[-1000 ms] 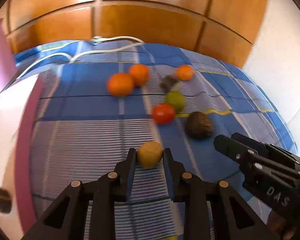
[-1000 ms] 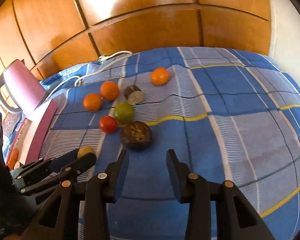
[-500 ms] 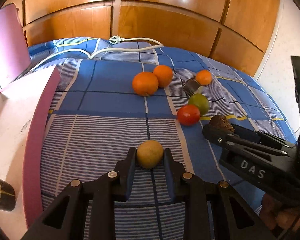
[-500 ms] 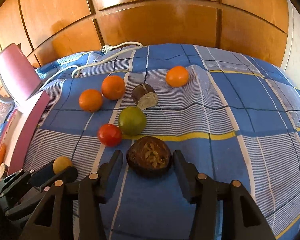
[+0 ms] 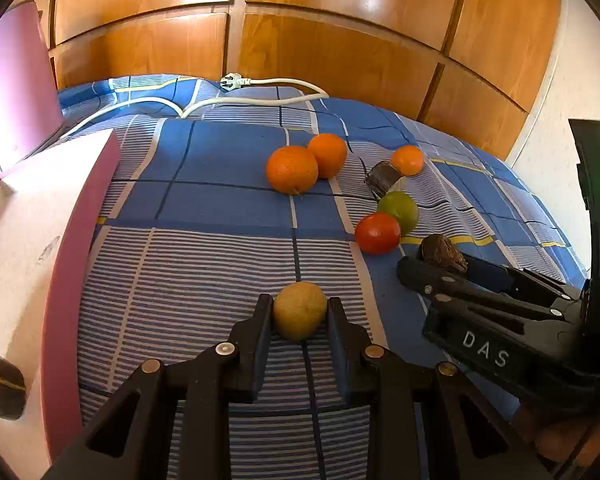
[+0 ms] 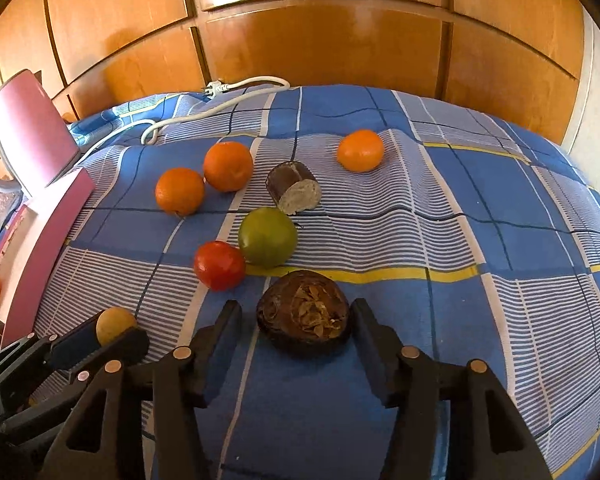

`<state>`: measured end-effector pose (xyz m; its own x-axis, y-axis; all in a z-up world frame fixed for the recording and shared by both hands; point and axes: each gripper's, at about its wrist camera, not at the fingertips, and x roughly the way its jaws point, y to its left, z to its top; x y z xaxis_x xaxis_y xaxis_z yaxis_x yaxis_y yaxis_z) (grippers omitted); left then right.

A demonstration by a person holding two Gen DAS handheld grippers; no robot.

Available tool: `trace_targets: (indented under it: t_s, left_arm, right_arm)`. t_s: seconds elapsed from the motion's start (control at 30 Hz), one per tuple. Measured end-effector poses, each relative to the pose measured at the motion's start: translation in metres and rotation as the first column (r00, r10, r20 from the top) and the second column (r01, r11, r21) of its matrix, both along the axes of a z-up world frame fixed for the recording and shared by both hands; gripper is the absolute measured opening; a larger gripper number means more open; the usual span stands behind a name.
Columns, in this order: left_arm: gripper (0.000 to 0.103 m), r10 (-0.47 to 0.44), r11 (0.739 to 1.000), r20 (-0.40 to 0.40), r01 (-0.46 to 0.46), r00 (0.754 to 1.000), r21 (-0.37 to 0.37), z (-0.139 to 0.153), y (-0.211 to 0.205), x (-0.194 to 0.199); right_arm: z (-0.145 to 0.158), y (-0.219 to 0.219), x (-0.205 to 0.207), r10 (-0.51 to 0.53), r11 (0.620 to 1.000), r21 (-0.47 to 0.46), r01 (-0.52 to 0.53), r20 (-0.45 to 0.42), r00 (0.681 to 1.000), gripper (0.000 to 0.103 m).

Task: Organize fruits
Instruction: 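Grasp the small yellow fruit with the left tool while the right tool grasps the passion fruit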

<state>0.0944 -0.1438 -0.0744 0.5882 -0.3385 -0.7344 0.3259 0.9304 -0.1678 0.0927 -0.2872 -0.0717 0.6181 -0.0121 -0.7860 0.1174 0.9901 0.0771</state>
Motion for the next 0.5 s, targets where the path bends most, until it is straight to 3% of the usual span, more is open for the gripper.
trace_targets:
  t_s: [0.07, 0.5]
  left_arm:
    - [0.026, -0.001, 1.0, -0.007, 0.001, 1.0, -0.013, 0.001, 0.002, 0.001]
    - [0.026, -0.01, 1.0, -0.014, 0.01, 1.0, 0.018, 0.007, 0.009, -0.025]
  right_arm:
    - [0.001, -0.004, -0.002, -0.019, 1.0, 0.009, 0.019, 0.008, 1.0, 0.045]
    - [0.004, 0.015, -0.042, 0.027, 1.0, 0.012, -0.027, 0.043, 0.999, 0.045]
